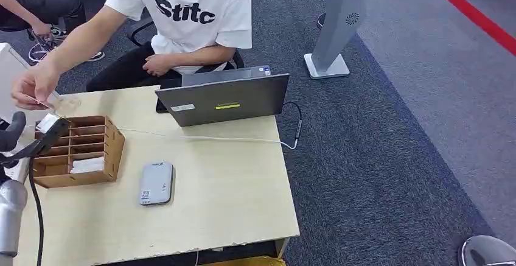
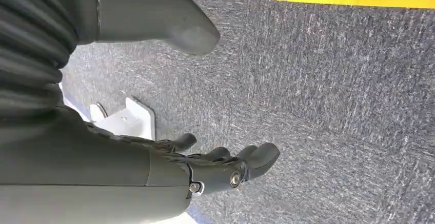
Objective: Pass the card to the sensor for recognition and then transmit it.
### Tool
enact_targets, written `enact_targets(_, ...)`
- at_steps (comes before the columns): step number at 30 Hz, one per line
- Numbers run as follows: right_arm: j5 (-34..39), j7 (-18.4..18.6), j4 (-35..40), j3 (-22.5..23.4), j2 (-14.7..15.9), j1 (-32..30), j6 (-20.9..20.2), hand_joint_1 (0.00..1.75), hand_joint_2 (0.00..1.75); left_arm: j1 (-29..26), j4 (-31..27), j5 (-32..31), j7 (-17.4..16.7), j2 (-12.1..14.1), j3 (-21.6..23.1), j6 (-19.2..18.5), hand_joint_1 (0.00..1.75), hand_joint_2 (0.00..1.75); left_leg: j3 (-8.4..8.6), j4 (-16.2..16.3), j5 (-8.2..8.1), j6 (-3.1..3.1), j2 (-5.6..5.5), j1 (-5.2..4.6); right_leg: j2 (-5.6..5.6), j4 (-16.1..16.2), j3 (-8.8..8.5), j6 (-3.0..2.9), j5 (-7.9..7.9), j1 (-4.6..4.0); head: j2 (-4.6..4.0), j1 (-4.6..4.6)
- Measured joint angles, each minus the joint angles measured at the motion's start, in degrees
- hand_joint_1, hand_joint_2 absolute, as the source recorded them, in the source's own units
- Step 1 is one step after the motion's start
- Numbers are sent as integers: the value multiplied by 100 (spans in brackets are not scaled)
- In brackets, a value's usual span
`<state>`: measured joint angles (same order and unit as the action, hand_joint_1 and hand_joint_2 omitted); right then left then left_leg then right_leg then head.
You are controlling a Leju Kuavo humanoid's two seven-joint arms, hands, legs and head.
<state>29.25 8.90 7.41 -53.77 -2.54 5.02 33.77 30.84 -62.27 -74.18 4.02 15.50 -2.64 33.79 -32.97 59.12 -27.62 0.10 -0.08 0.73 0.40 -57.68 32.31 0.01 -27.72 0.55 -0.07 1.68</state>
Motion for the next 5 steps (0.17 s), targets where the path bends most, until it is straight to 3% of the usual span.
enact_targets(5, 105, 13, 0, -9, 0, -1, 9, 0, 175, -566, -497, 492, 450, -77, -31, 142, 0, 175, 0, -1, -2, 0, 5, -1, 8, 0, 0, 0, -1, 1, 0, 0)
